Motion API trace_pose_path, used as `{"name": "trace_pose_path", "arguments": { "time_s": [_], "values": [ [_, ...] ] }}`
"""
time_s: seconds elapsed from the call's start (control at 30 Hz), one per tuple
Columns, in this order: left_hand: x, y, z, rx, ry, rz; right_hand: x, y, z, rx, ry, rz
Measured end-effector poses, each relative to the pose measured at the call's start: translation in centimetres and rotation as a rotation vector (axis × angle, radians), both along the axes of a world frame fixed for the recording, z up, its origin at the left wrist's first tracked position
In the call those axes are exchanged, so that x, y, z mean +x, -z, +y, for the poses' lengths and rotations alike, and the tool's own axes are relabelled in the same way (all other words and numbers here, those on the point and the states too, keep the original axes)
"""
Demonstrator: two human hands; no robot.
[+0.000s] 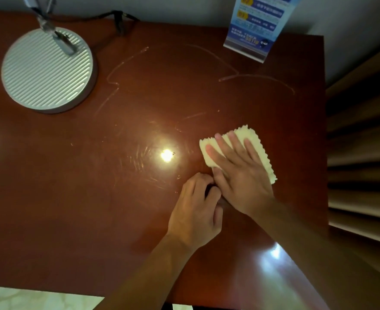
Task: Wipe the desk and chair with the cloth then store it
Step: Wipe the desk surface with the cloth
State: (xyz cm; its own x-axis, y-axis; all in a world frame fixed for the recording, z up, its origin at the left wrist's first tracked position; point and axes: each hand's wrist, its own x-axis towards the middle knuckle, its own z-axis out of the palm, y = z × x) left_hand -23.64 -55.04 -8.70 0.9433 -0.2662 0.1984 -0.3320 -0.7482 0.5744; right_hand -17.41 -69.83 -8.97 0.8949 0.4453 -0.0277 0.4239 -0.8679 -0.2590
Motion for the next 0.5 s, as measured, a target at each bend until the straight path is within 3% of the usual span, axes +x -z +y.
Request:
{"name": "trace_pose_path", "arguments": {
  "time_s": [0.1,0.3,0.5],
  "values": [
    [0.0,0.1,-0.1,0.011,-0.005,-0.023,0.9,-0.1,-2.3,-0.022,-0.052,-0.008],
    [0.1,0.0,-0.1,0.091,0.009,-0.041,9.4,-1.0,1.2,-0.086,0.205,0.07],
    [0.2,0.0,-0.1,0.065,0.007,-0.063,6.3,-0.8,5.7,-0.031,-0.078,0.047]
  ]
}}
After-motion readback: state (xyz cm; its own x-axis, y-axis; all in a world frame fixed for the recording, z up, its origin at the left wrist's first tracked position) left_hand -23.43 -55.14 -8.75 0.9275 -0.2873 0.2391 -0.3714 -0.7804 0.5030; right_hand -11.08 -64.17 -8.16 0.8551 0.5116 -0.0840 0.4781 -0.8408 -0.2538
